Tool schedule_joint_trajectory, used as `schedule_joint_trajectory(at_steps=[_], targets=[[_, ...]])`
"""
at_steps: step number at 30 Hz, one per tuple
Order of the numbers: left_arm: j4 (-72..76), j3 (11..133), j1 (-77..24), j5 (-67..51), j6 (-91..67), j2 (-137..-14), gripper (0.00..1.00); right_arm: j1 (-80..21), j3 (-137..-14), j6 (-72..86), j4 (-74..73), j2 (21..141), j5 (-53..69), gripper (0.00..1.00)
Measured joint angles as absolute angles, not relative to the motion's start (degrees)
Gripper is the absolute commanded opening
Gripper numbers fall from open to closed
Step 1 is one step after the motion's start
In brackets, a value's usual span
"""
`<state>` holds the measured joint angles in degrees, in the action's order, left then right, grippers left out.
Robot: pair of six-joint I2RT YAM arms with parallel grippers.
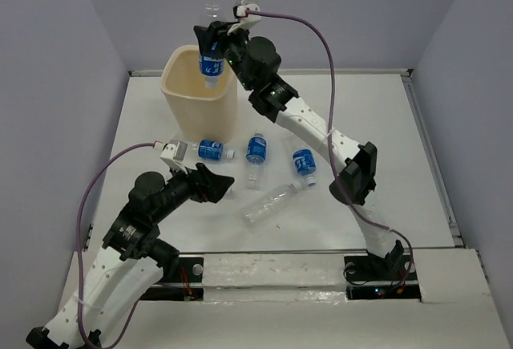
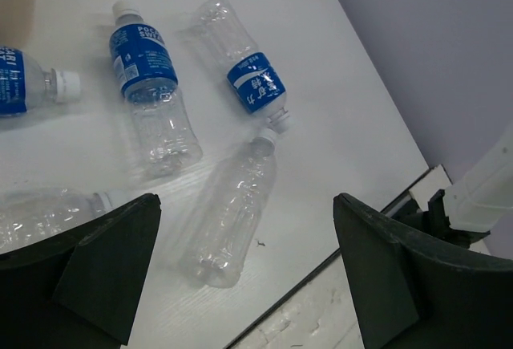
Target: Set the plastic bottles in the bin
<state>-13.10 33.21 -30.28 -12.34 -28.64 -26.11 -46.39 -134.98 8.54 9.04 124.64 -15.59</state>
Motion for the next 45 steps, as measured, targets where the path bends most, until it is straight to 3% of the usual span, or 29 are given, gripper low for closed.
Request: schedule_joint_trajectory(at_steps=[8,10,11,14,21,27,33,38,45], targets=[[-13.56,33.15,-30.41,-15.27,-30.96,-25.96,0.99,-47.33,-149.32,4.08,24.71,139.5,-15.2,0.53],[-13.54,33.12,-30.57,-15.64,-31.0,-26.5,0.99,-47.11,-149.75,3.84,26.55,141.69,-15.14,0.62],[-13.58,33.15,-30.68,-15.7,-31.03,-26.74,0.99,-46.89,-149.75,3.84,26.81,142.39,-15.05,0.76],[-13.56,33.15,-30.76,-15.97,-31.03,-27.44,0.99,-46.24,-149.51,4.32,26.85,145.12,-14.28,0.98],[-12.58,33.15,-31.05,-16.05,-30.11,-31.53,0.99,-45.21,-144.35,4.27,22.48,143.41,-9.74,1.0],[-10.59,35.62,-38.87,-12.03,-27.2,-40.18,0.99,-44.69,-124.81,4.75,16.73,123.74,-6.74,0.98],[-8.78,42.48,-56.75,-0.14,-23.92,-53.78,0.99,-37.23,-94.04,10.61,12.84,88.31,-4.27,0.96],[-8.16,46.39,-63.57,5.74,-20.8,-63.79,0.99,-28.58,-70.39,16.58,11.66,65.01,-6.17,0.96],[-6.42,51.79,-65.95,11.33,-15.68,-78.65,0.99,-29.04,-54.22,19.86,2.66,52.23,-7.14,0.98]])
